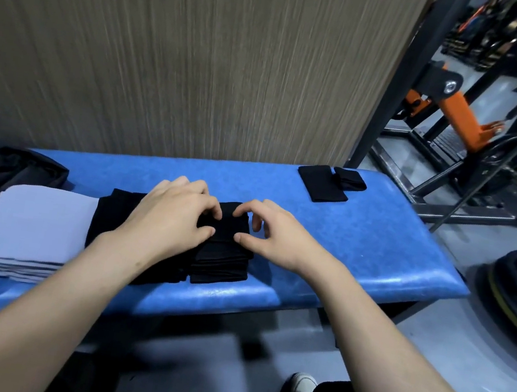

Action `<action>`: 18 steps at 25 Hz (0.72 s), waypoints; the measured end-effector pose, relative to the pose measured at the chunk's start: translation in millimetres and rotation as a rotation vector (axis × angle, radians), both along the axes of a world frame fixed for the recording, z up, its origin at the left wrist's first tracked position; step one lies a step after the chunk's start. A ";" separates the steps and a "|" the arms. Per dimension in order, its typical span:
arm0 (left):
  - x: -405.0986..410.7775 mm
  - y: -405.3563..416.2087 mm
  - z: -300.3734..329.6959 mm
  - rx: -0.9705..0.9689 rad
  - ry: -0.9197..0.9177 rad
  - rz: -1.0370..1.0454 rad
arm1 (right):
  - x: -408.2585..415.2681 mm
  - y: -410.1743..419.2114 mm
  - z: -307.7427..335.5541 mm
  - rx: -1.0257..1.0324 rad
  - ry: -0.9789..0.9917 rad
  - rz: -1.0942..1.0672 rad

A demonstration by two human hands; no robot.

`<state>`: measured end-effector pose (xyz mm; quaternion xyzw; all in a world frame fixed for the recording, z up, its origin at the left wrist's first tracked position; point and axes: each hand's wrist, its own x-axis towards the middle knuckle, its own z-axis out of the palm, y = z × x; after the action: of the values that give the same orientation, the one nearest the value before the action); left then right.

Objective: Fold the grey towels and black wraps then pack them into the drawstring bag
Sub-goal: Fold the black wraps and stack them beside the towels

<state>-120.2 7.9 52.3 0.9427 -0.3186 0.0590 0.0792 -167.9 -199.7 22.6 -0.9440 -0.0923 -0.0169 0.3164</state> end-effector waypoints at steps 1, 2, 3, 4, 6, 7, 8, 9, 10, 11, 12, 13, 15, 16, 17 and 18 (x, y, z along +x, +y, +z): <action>0.2 -0.5 0.0 0.021 0.003 0.003 | 0.6 0.7 -1.4 -0.001 0.003 0.012; 0.5 -0.9 0.3 0.036 0.010 0.007 | 0.9 1.7 -2.4 0.003 0.012 0.017; 1.1 -0.8 0.8 0.044 0.021 0.011 | 1.5 2.3 -3.3 0.009 0.020 0.016; 1.6 -0.5 1.1 0.048 0.033 0.014 | 2.0 2.6 -3.8 0.013 0.027 0.013; 2.6 -0.3 2.2 0.056 0.051 0.014 | 2.5 1.7 -3.8 0.027 0.030 0.017; 2.5 -0.9 3.1 0.055 0.053 0.013 | 2.6 0.4 -3.6 0.040 0.028 0.022; 2.2 -2.4 4.0 0.047 0.050 0.012 | 2.2 -1.3 -2.9 0.058 0.025 0.024; 1.7 -5.0 5.3 0.032 0.044 0.011 | 2.1 -3.4 -2.5 0.080 0.020 0.017; 1.2 -8.3 6.3 0.012 0.034 0.010 | 1.4 -6.0 -1.4 0.103 0.014 0.005; 0.6 -12.6 7.3 -0.011 0.023 0.008 | 0.5 -9.6 -0.6 0.121 0.010 -0.010; 0.4 -17.3 8.2 -0.036 0.014 0.007 | -1.0 -13.9 0.6 0.132 0.011 -0.026; 1.2 -22.6 9.0 -0.059 0.013 0.006 | -2.5 -19.7 1.7 0.138 0.012 -0.043; 7.6 -38.0 12.4 -0.076 0.046 0.000 | -5.4 -38.5 4.9 0.135 0.010 -0.090; 13.7 -48.6 14.7 -0.070 0.076 -0.003 | -5.5 -51.3 6.2 0.135 0.007 -0.124; 21.4 -60.9 17.2 -0.060 0.111 -0.005 | -3.6 -66.0 6.3 0.143 0.005 -0.166; 30.0 -74.8 19.5 -0.046 0.147 -0.007 | -0.9 -81.5 6.5 0.144 -0.002 -0.208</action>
<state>-90.2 -66.8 71.8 0.9414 -0.3136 -0.0031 0.1241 -168.8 -281.2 29.1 -0.9233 0.0072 -0.0570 0.3797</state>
